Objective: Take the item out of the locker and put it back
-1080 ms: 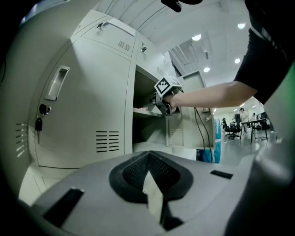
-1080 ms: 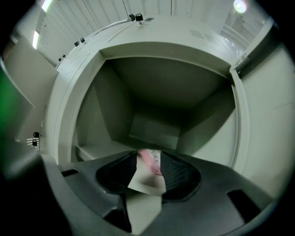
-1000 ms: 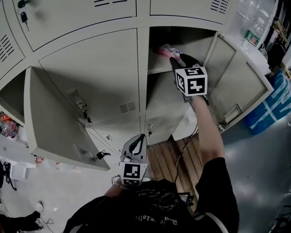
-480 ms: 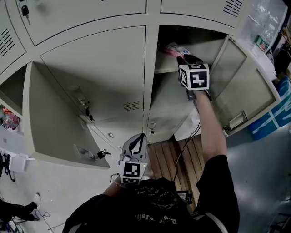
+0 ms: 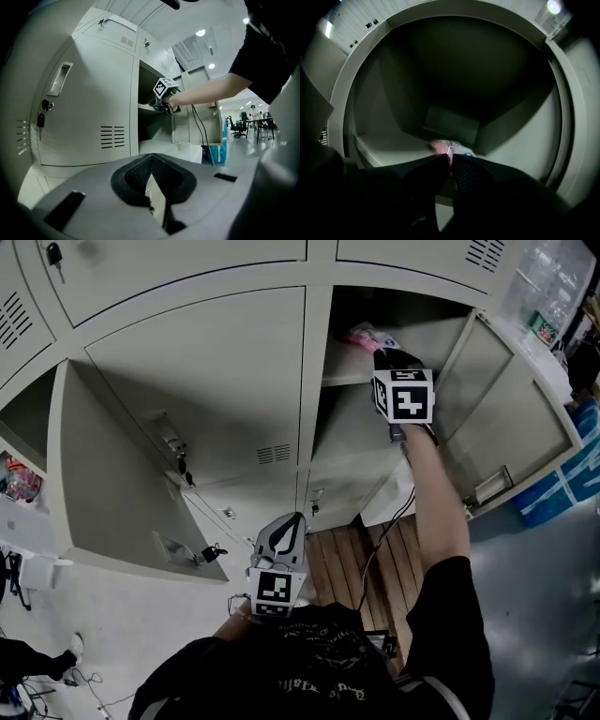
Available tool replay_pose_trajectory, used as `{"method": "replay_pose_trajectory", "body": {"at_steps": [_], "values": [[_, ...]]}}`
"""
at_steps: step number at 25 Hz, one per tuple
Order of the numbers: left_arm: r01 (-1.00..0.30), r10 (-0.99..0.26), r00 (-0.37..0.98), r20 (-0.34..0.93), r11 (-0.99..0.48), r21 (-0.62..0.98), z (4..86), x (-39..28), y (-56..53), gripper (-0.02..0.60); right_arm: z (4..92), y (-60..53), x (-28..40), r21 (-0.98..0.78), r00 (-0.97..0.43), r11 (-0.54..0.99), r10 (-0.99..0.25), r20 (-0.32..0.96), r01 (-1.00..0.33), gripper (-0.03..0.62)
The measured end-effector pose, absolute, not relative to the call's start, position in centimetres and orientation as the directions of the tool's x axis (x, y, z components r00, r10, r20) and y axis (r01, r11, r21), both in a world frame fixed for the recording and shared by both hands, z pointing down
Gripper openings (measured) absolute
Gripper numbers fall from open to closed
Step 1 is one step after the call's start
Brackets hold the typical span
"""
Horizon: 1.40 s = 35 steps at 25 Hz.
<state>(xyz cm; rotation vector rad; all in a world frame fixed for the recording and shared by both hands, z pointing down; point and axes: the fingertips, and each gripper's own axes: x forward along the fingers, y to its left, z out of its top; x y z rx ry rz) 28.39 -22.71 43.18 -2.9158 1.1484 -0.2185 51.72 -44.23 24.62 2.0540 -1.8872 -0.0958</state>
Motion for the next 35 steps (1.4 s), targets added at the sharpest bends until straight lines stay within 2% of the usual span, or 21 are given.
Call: {"method": "replay_pose_trajectory", "body": {"at_steps": [8, 21, 35], "values": [[-0.696, -0.697, 0.709, 0.109, -0.716, -0.054, 42.4, 27.6, -22.6, 0.008, 23.3, -43.0, 51.9, 0.292, 0.16, -0.135, -0.985, 0.064, -0.947, 0.028], [-0.703, -0.703, 0.705, 0.093, -0.71, -0.045, 41.8, 27.3, -21.4, 0.008, 21.1, -36.0, 50.0, 0.304, 0.136, -0.148, -0.989, -0.058, -0.941, 0.028], [-0.723, -0.723, 0.688, 0.057, -0.69, -0.021, 40.6, 26.5, -20.8, 0.008, 23.3, -27.7, 47.4, 0.274, 0.127, -0.149, -0.987, -0.095, -0.95, 0.028]]}}
